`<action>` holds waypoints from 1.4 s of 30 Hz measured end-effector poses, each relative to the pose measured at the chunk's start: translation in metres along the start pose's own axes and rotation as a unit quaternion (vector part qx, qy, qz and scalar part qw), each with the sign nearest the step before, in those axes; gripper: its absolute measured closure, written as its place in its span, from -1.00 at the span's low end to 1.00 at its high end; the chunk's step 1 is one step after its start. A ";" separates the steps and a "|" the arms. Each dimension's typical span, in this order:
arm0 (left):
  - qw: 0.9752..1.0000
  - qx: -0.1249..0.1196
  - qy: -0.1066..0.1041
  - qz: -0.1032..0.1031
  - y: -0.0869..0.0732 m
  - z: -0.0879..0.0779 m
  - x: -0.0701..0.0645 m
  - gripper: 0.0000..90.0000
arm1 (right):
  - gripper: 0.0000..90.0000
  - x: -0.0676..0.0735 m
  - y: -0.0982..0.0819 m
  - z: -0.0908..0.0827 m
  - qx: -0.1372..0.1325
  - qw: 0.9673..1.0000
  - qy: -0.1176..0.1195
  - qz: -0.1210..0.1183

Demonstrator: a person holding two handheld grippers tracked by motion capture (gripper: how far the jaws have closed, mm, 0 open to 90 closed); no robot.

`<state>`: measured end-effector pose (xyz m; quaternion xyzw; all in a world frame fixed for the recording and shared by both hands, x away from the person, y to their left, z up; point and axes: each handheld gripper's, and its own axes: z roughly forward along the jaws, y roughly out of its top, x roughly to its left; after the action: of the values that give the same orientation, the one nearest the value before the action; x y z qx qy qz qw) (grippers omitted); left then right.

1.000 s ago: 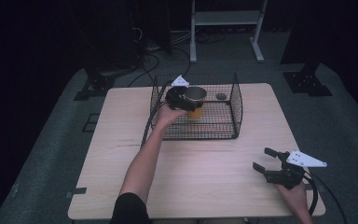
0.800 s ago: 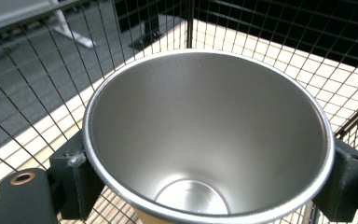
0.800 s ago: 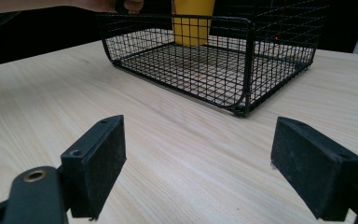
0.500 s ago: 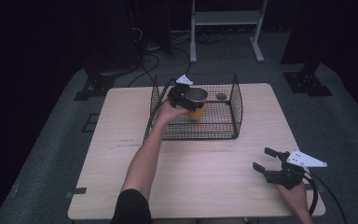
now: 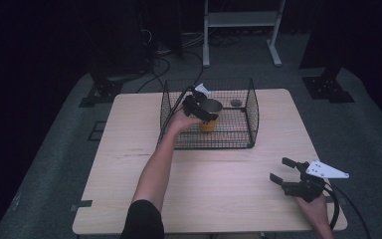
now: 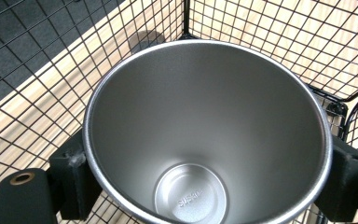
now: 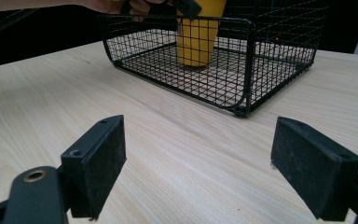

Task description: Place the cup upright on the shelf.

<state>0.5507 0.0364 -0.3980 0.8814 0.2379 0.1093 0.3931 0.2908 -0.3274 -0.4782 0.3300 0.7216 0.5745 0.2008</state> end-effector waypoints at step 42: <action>1.000 0.000 0.008 -0.001 0.003 -0.011 0.000 -0.94 | -0.63 0.000 0.000 0.000 -0.001 1.000 0.003 0.001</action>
<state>0.5477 0.0420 -0.3887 0.8806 0.2416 0.1156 0.3909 0.2909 -0.3268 -0.4782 0.3289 0.7212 0.5763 0.1988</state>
